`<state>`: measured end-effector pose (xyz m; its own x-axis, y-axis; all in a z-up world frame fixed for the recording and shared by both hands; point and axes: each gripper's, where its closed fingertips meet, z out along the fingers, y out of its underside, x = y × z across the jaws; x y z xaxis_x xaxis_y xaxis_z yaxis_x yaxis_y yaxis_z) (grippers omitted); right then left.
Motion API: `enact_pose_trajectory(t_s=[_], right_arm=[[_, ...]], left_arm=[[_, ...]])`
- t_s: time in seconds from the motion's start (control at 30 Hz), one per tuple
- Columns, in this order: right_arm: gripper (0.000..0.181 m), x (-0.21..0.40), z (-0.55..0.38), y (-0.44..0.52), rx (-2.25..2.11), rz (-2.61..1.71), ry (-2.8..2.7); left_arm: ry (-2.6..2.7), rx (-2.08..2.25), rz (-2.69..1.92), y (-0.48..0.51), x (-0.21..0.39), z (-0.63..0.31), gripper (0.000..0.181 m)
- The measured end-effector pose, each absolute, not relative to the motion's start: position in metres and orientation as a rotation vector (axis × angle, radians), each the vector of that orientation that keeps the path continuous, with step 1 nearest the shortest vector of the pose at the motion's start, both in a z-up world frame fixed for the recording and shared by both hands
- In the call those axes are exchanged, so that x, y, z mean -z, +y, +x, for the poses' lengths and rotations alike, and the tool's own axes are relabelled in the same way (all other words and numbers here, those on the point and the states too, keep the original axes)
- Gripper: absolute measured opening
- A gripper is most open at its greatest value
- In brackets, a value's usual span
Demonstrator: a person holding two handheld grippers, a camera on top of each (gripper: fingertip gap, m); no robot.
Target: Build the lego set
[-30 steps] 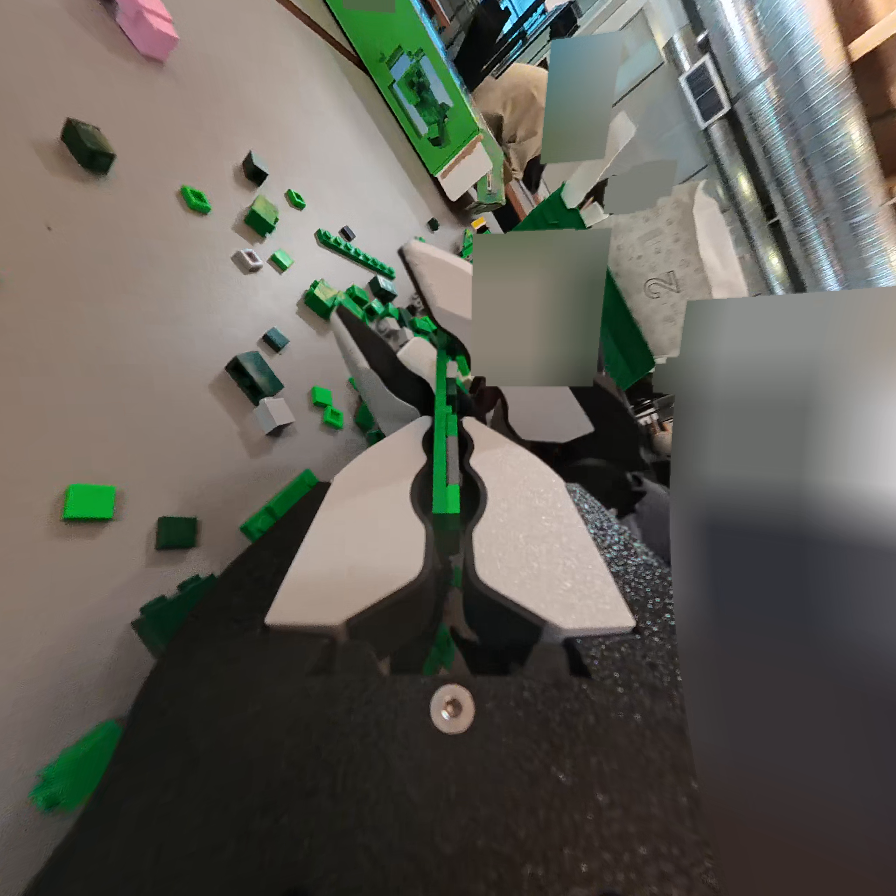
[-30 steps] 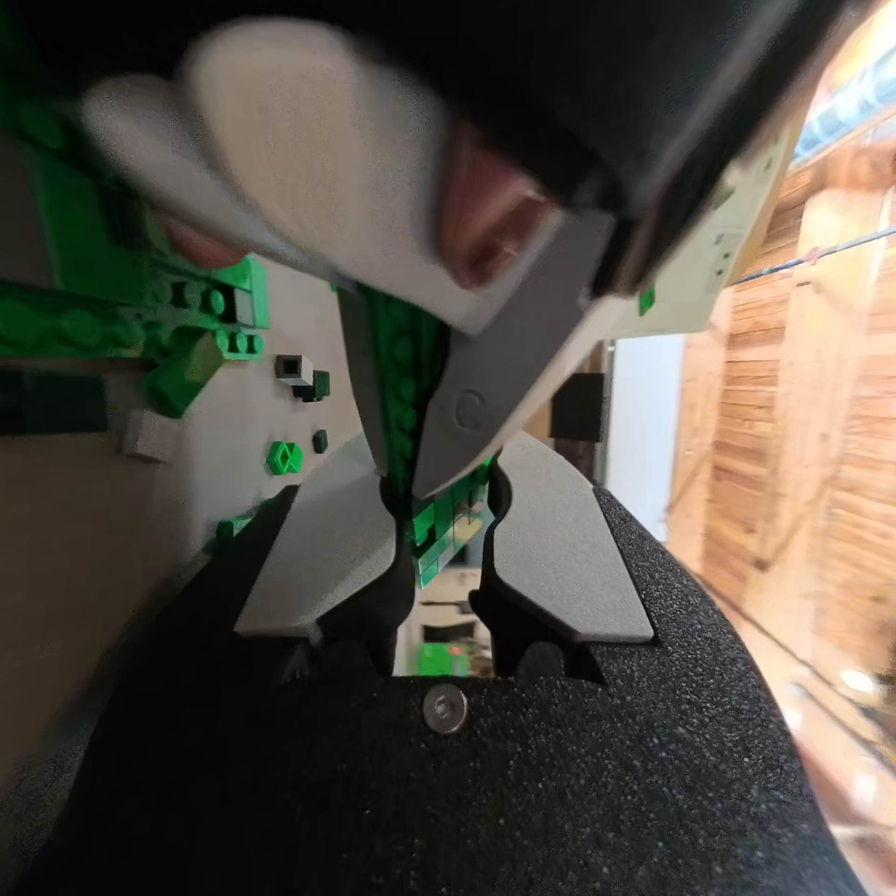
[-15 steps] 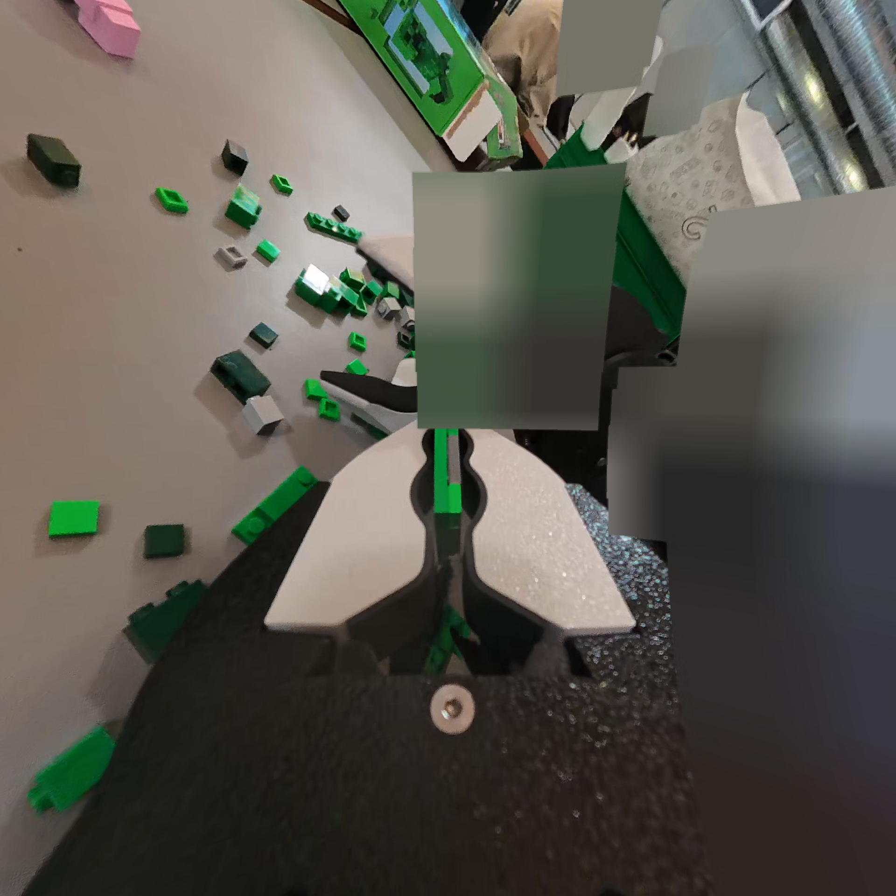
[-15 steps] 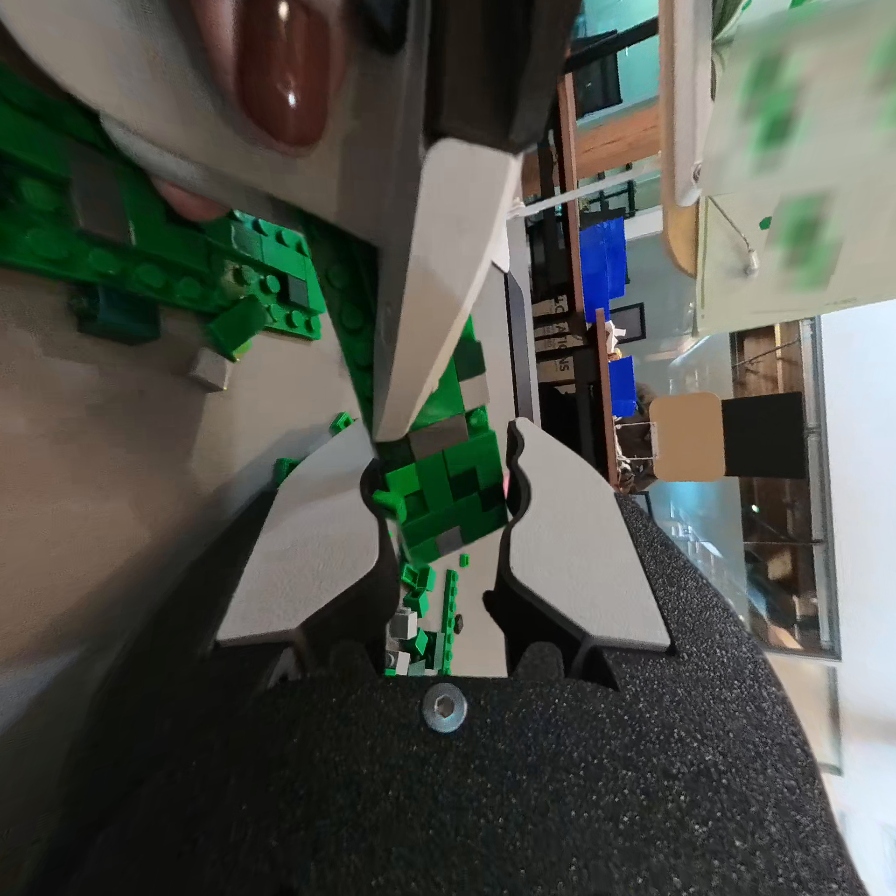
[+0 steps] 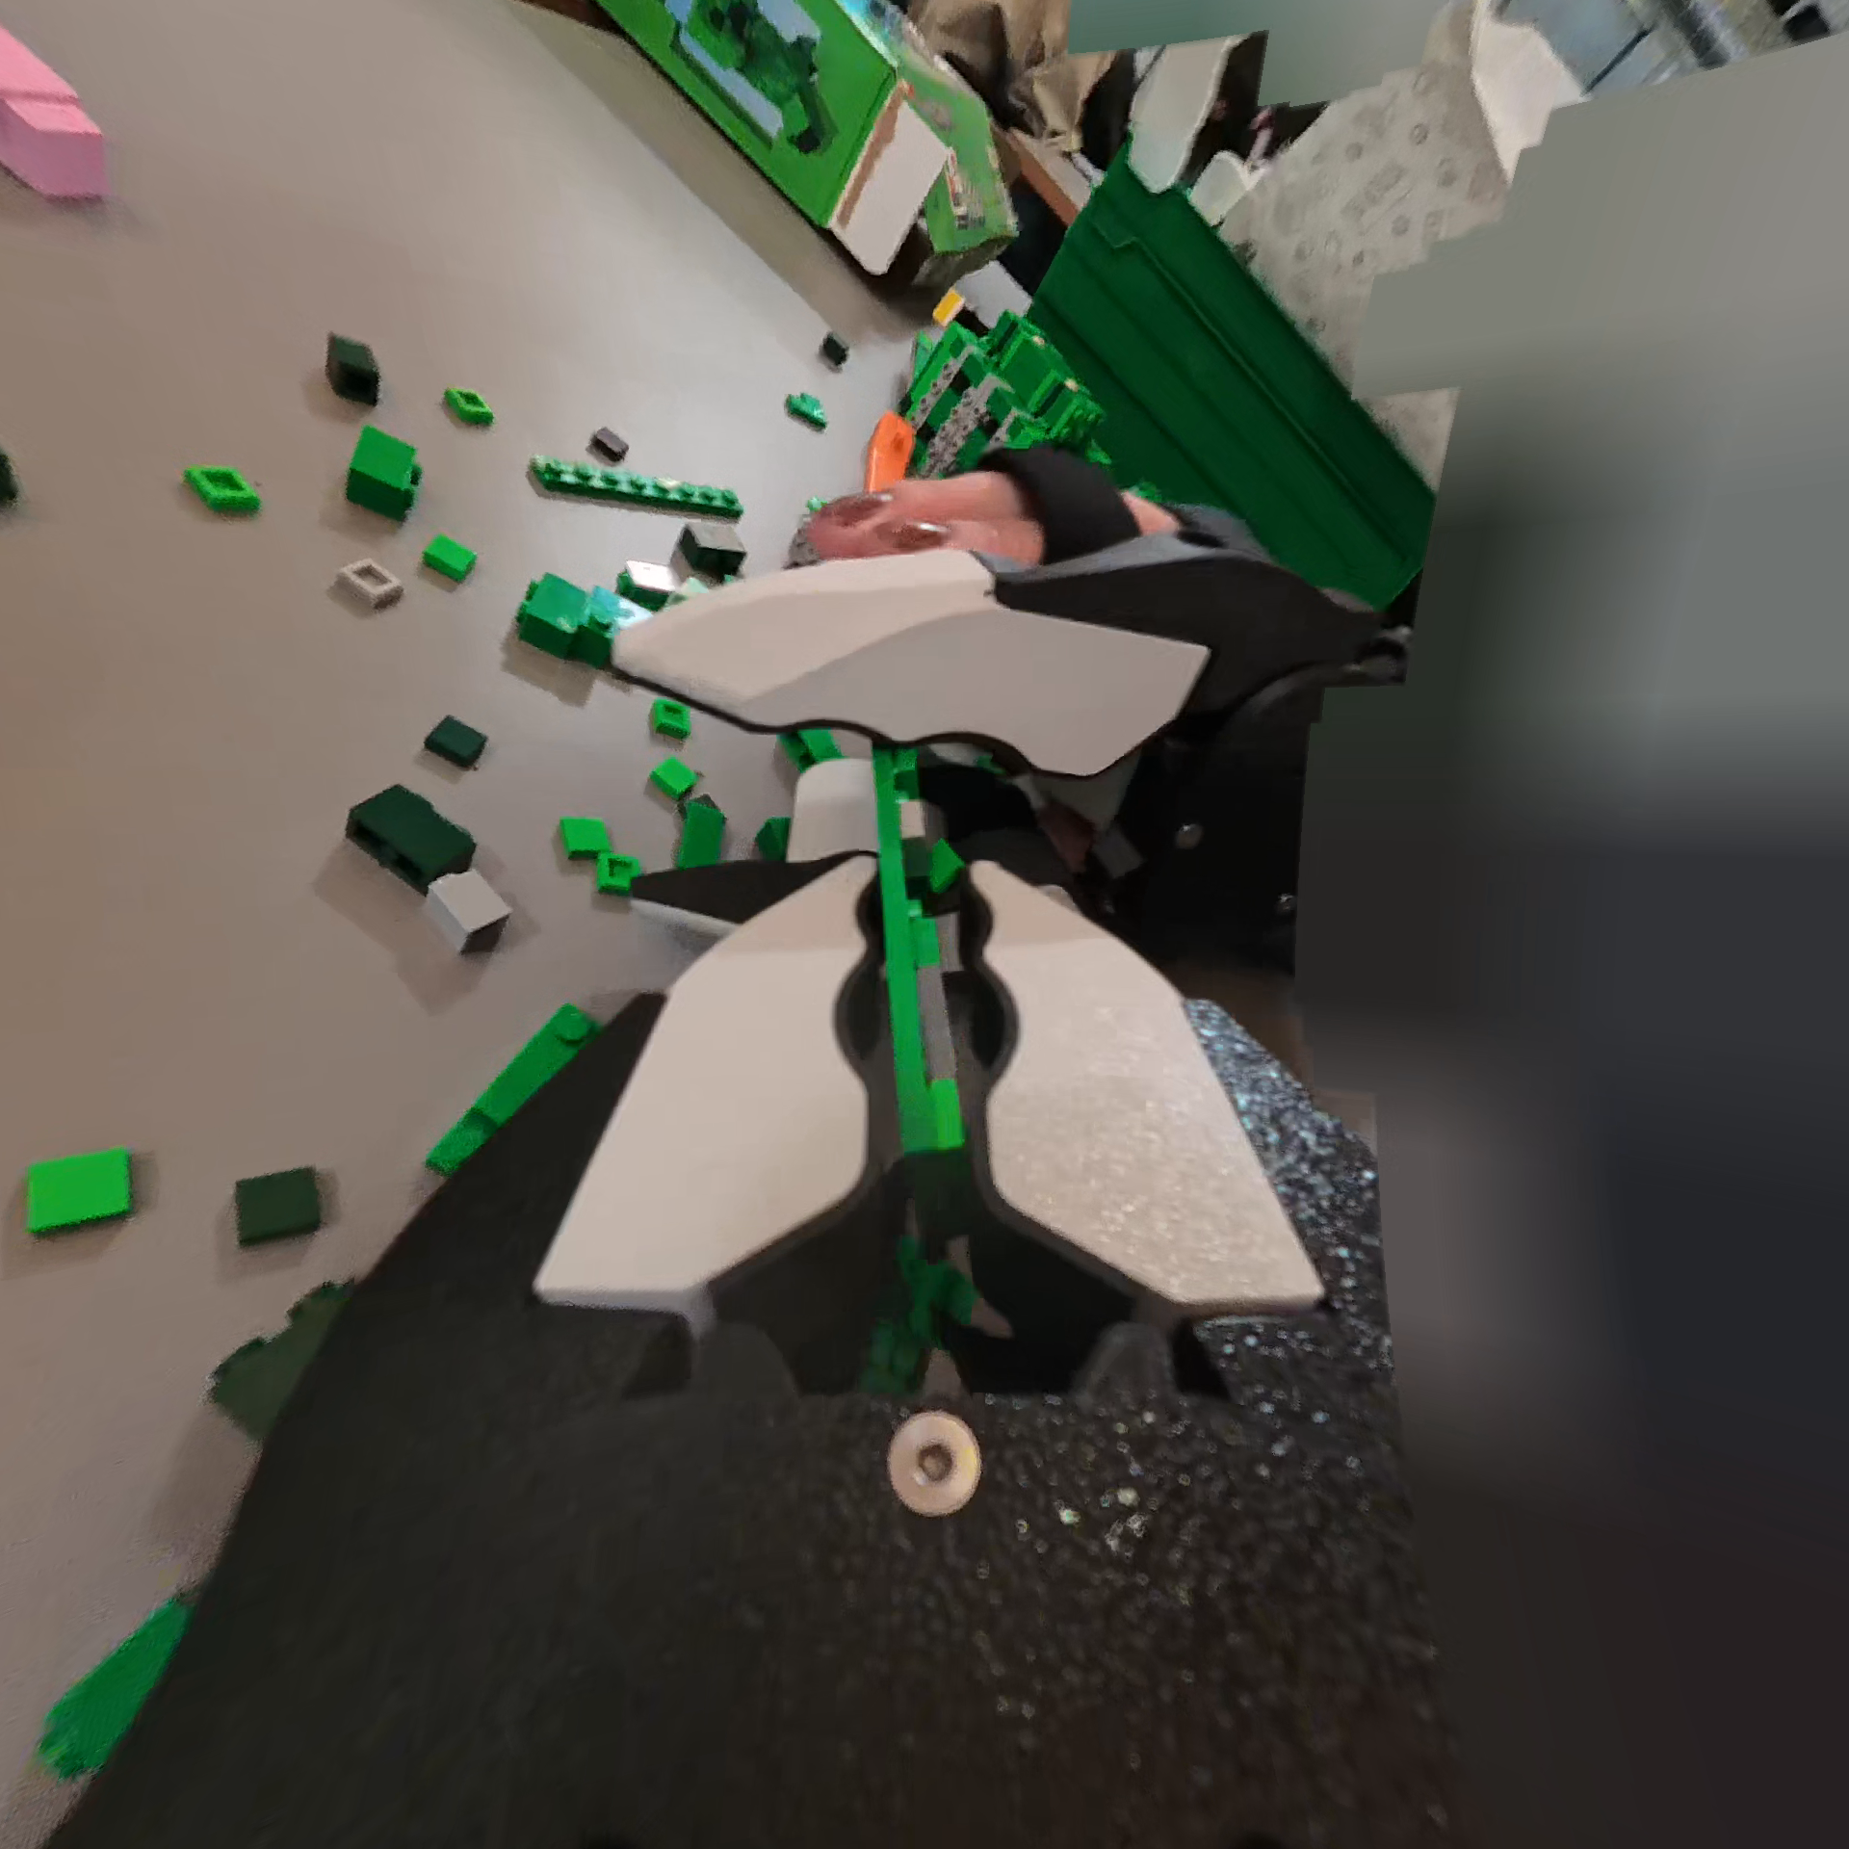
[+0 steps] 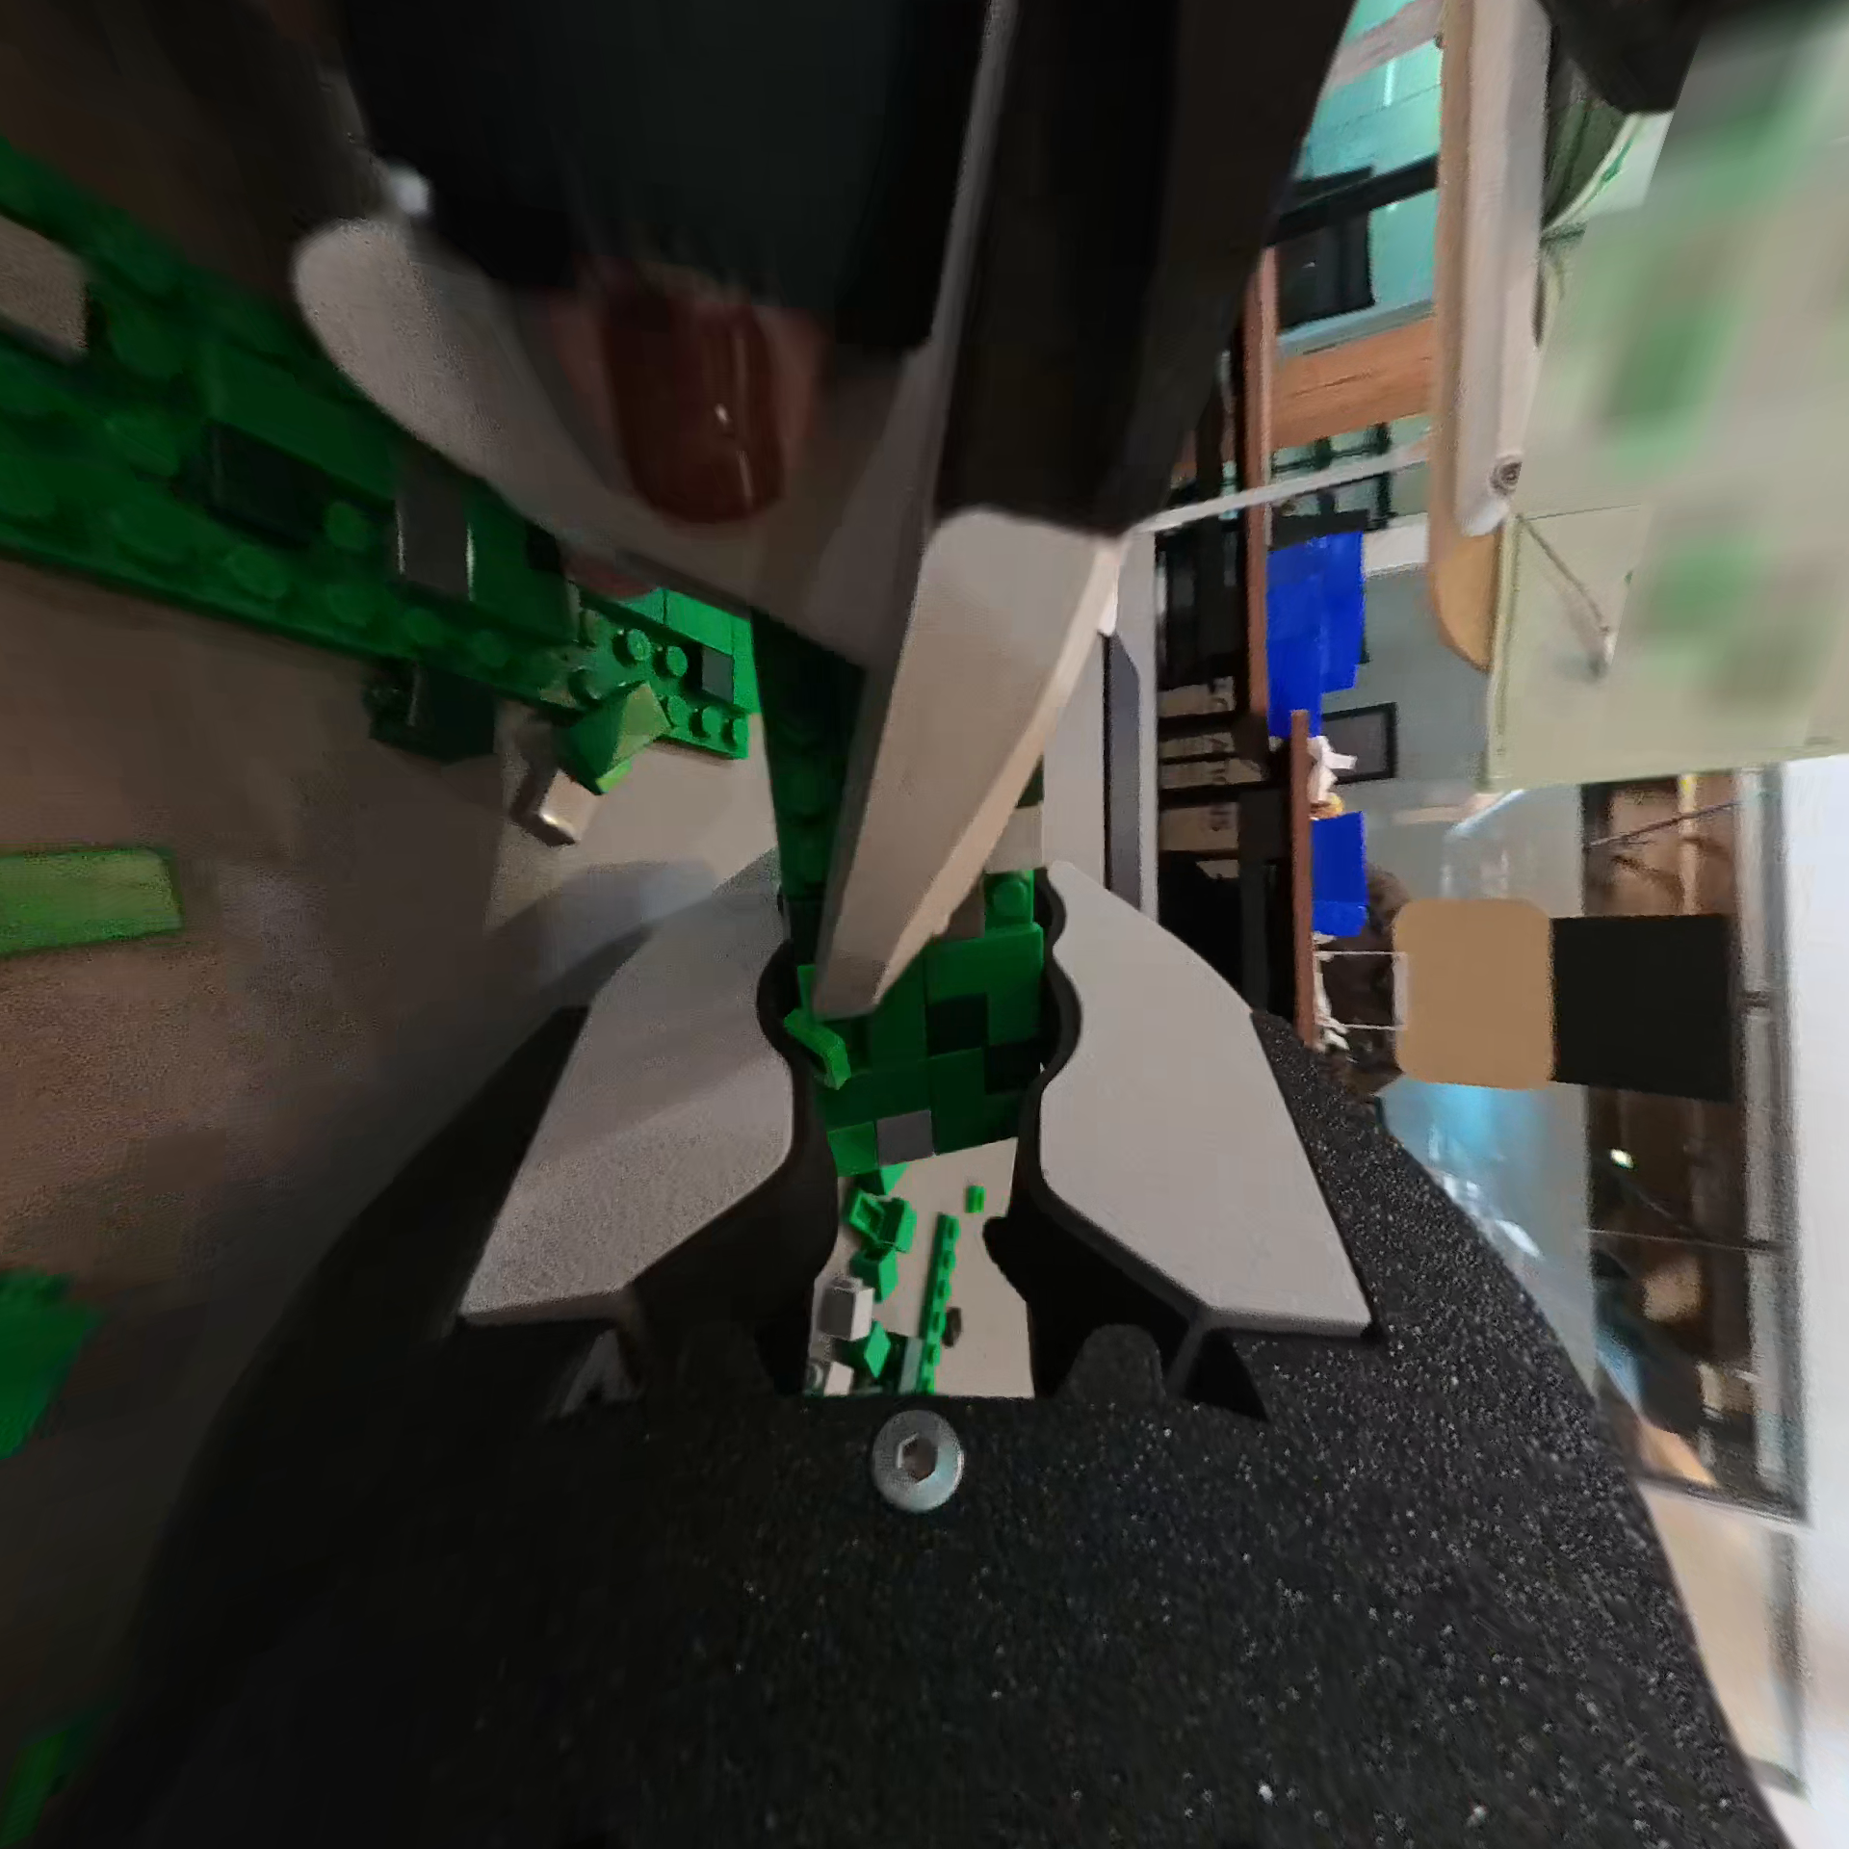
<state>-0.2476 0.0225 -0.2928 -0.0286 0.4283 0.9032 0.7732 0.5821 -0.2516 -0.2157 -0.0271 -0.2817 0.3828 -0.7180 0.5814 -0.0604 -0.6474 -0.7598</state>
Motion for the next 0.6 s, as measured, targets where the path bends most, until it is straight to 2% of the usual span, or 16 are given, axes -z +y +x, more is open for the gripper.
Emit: enact_pose_trajectory(t_s=[0.03,0.2,0.33,0.43,0.47,0.6], right_arm=[[0.04,0.292,-0.248,0.023,0.377,-1.013,-1.649],[0.039,0.292,-0.251,0.023,0.427,-0.971,-1.648],[0.042,0.283,-0.253,0.028,0.681,-0.819,-1.614],[0.03,0.274,-0.257,0.025,0.886,-0.638,-1.577],[0.026,0.277,-0.256,0.025,0.871,-0.654,-1.587],[0.03,0.283,-0.255,0.024,0.584,-0.865,-1.586]], left_arm=[[0.65,1.262,-2.0,-0.025,0.283,-0.217,0.006],[0.552,1.338,-2.031,-0.024,0.284,-0.221,0.006],[0.403,1.483,-2.071,-0.021,0.285,-0.225,0.006],[0.302,1.624,-2.047,-0.019,0.28,-0.23,0.006],[0.306,1.625,-2.043,-0.019,0.28,-0.23,0.006],[0.363,1.543,-2.026,-0.02,0.28,-0.229,0.006]])
